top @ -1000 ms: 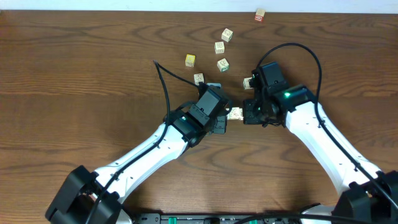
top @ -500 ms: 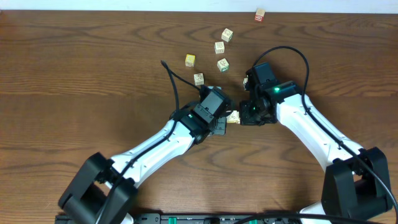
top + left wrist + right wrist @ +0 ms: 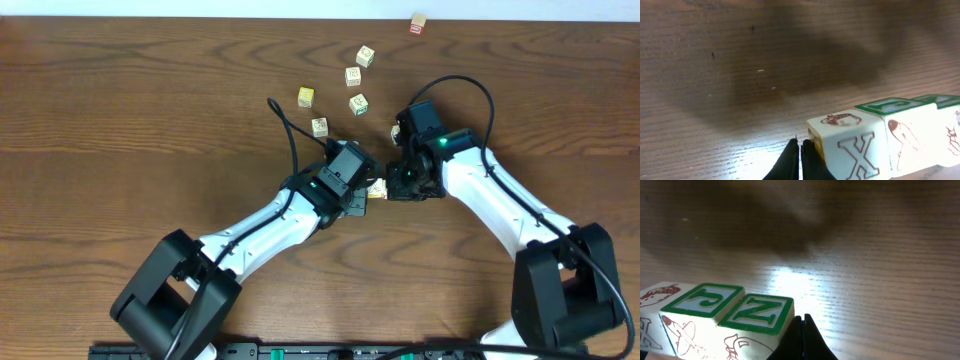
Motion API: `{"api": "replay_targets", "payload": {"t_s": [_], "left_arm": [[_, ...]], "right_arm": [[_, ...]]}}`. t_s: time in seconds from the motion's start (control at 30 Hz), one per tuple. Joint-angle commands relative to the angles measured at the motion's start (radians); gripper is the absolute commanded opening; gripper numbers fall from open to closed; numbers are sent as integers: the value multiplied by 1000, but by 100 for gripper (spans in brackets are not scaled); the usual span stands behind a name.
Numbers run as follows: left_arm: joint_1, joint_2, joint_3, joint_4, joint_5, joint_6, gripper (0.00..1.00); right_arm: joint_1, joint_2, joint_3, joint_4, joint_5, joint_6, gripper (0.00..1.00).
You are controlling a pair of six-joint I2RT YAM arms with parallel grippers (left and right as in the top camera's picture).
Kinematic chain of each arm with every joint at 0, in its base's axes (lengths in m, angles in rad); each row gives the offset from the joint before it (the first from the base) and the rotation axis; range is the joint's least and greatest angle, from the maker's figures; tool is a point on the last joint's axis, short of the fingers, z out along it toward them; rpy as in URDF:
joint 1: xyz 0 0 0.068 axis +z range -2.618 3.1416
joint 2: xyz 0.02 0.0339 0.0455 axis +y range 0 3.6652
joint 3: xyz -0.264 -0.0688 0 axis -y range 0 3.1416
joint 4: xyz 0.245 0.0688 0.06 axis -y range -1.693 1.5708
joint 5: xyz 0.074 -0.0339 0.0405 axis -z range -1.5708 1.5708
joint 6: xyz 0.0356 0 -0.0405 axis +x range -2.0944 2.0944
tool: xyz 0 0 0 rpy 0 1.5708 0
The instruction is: Lift 3 blocks
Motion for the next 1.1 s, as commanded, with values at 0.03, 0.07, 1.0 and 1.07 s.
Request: {"api": "replay_targets", "payload": {"t_s": [0.03,0.07,1.0,1.07], "left_arm": [[-71,-5,72,82,249,0,7],[-69,-5,69,87,249,0,7],[-64,157,60,144,260,-19,7],[-64,157,60,123,226,-19,7]], "right_arm": [[40,58,15,66,-302,-1,1],[40,66,15,71,-303,-1,1],[40,112,-39,140,-186,-8,1],[40,112,-45,129,-121,-9,2]]}}
